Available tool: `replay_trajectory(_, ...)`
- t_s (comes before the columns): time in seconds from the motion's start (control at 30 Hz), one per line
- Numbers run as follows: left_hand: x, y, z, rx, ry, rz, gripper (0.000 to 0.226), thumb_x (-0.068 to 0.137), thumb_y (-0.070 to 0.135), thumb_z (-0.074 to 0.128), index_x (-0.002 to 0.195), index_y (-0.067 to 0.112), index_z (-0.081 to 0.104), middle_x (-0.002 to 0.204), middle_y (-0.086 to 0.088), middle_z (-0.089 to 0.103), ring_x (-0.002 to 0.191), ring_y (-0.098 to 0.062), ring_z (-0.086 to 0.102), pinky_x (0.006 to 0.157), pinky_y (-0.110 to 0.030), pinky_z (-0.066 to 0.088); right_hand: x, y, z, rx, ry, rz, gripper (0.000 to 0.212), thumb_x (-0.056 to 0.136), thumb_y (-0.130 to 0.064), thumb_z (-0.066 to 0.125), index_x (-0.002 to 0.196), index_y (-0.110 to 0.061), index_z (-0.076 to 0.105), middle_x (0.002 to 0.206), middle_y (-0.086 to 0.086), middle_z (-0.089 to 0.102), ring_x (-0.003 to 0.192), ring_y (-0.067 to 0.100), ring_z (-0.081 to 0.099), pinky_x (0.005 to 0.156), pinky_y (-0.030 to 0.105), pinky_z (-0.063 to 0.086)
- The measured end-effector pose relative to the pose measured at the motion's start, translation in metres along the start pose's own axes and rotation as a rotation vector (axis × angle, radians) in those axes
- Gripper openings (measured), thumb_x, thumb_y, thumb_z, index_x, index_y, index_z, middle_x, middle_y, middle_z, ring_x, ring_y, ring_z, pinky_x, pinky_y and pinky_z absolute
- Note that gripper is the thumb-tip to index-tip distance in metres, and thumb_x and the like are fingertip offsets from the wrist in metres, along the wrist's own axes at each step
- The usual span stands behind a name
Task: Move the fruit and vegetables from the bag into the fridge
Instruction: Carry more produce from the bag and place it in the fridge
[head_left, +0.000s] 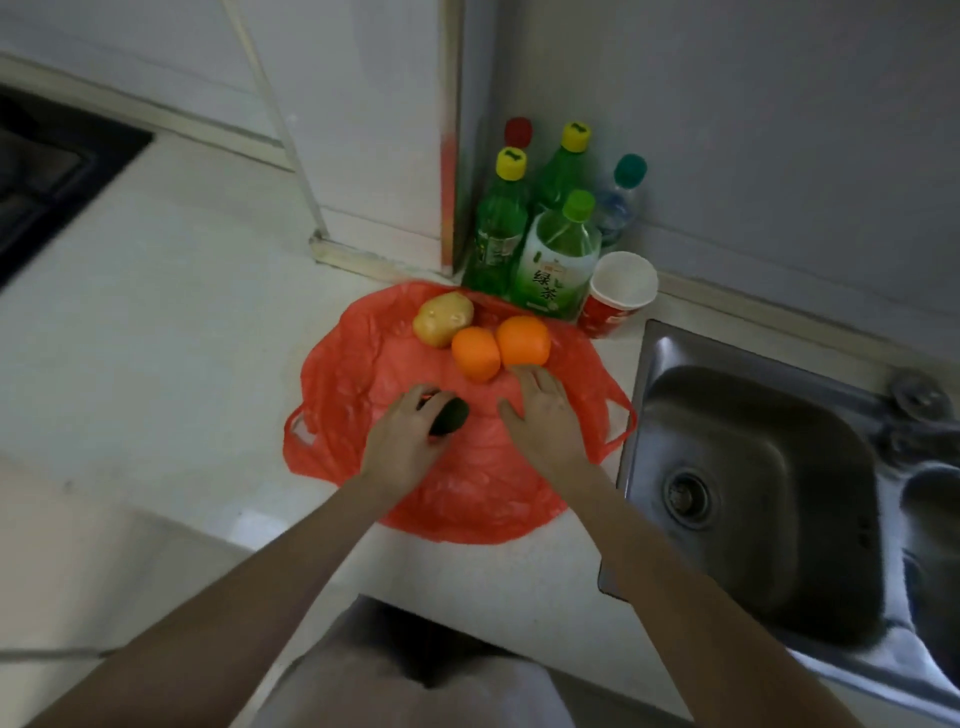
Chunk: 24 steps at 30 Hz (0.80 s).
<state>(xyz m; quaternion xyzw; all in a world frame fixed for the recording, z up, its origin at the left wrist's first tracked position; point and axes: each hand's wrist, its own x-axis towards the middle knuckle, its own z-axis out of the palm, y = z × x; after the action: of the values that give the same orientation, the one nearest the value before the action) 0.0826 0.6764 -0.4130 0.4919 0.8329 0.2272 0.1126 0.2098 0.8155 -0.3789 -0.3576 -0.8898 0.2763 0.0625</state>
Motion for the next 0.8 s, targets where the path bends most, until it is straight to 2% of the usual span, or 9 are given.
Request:
replay_trajectory(0.1,-0.007,-0.002,-0.011,0.005,0.095,-0.087,0.049,0.075,0.021,0.071,0.122,0.018,0.057,0.119,-0.006,0.057,0.101,-0.029,0.059,0.074,-0.036,0.054,0.022,0.003,0.010,-0.037,-0.038,-0.078,0.058,0.087,-0.030,0.061,0.138,-0.009,0.041,0.140,0.017,0.041,0.130,0.034,0.035,0.107,0.045,0.035)
replay_trajectory(0.27,-0.022,-0.003,-0.017,-0.049,0.245,-0.270,0.053,0.073,0.017,0.075,0.123,0.015,0.058,0.120,-0.010,0.056,0.104,-0.030,0.057,0.077,-0.037,0.053,0.059,0.002,0.024,-0.326,-0.037,-0.307,0.070,0.081,-0.033,0.067,0.140,-0.009,0.037,0.147,0.021,0.033,0.143,0.036,0.015,0.114,0.045,0.021)
replay_trajectory(0.4,-0.033,-0.010,-0.012,-0.063,0.263,-0.351,0.051,0.075,0.021,0.073,0.123,0.018,0.057,0.120,-0.007,0.056,0.104,-0.027,0.057,0.075,-0.039,0.055,0.079,-0.001,0.033,-0.426,-0.091,-0.367,0.077,0.079,-0.032,0.070,0.143,-0.009,0.033,0.146,0.021,0.036,0.142,0.035,0.019,0.117,0.044,0.008)
replay_trajectory(0.47,-0.038,-0.015,-0.013,-0.063,0.271,-0.379,0.050,0.075,0.022,0.073,0.123,0.018,0.057,0.120,-0.007,0.056,0.104,-0.027,0.057,0.074,-0.038,0.055,0.082,-0.003,0.036,-0.462,-0.094,-0.396,0.078,0.074,-0.029,0.075,0.140,-0.008,0.038,0.140,0.023,0.042,0.137,0.037,0.030,0.117,0.047,0.011)
replay_trajectory(0.6,-0.049,-0.028,-0.025,-0.070,0.295,-0.427,0.050,0.076,0.020,0.072,0.123,0.018,0.057,0.122,-0.007,0.056,0.106,-0.028,0.055,0.074,-0.040,0.055,0.082,-0.010,0.036,-0.447,-0.073,-0.428,0.077,0.064,-0.026,0.081,0.131,-0.007,0.048,0.123,0.021,0.053,0.119,0.039,0.047,0.111,0.051,0.028)
replay_trajectory(0.7,-0.060,-0.043,-0.039,-0.089,0.322,-0.445,0.048,0.077,0.021,0.071,0.122,0.018,0.056,0.121,-0.007,0.056,0.104,-0.027,0.056,0.073,-0.041,0.055,0.075,-0.027,0.033,-0.397,-0.079,-0.428,0.075,0.069,-0.028,0.078,0.134,-0.011,0.045,0.128,0.018,0.050,0.117,0.037,0.047,0.100,0.046,0.041)
replay_trajectory(0.8,-0.078,-0.060,-0.057,-0.100,0.371,-0.456,0.046,0.077,0.020,0.072,0.120,0.018,0.058,0.117,-0.006,0.057,0.097,-0.026,0.059,0.068,-0.041,0.056,0.061,-0.056,0.031,-0.302,-0.095,-0.433,0.078,0.073,-0.030,0.075,0.140,-0.017,0.038,0.136,0.013,0.044,0.122,0.032,0.043,0.092,0.042,0.044)
